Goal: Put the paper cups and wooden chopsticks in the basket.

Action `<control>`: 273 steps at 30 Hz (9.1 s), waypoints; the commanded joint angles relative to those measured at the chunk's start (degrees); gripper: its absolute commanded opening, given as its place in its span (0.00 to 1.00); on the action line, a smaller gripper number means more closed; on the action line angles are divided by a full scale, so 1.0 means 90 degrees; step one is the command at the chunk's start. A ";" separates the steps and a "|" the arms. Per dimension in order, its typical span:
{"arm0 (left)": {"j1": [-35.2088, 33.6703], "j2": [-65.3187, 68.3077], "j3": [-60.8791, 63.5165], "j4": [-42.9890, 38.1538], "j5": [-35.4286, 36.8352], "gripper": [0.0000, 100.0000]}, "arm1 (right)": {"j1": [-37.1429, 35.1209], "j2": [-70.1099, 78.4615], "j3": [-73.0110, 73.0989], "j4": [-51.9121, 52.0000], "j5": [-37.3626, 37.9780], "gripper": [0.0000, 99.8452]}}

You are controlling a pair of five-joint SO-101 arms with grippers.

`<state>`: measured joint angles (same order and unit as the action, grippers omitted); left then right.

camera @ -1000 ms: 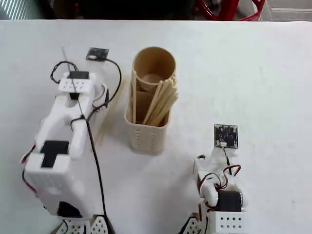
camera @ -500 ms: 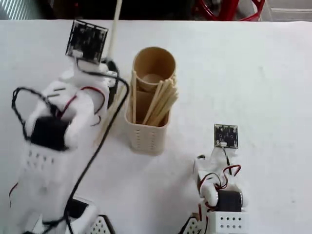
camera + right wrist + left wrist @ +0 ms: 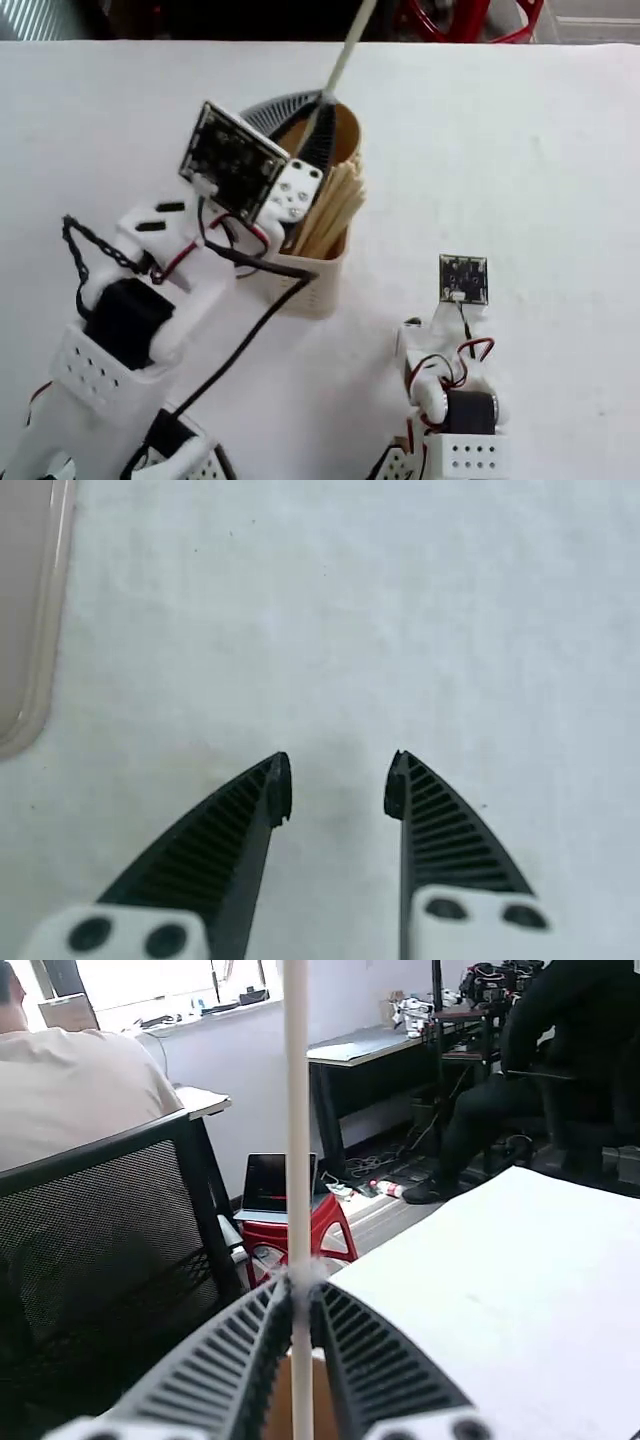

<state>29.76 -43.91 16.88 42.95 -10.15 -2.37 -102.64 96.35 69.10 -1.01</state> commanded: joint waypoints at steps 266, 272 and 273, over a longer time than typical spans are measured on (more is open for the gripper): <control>-0.3150 0.6110 0.0742 0.0645 0.0801 0.02 | -0.0024 -0.0063 0.0059 0.0044 0.0049 0.16; -0.3170 0.6042 0.0781 0.0654 0.0801 0.02 | -0.0024 -0.0063 0.0059 0.0044 0.0049 0.16; -0.3170 0.6002 0.0733 0.0762 0.0801 0.02 | -0.0024 -0.0063 0.0059 0.0044 0.0049 0.16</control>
<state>1.10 11.56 26.20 48.48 -2.59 -2.37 -102.64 96.35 69.10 -1.01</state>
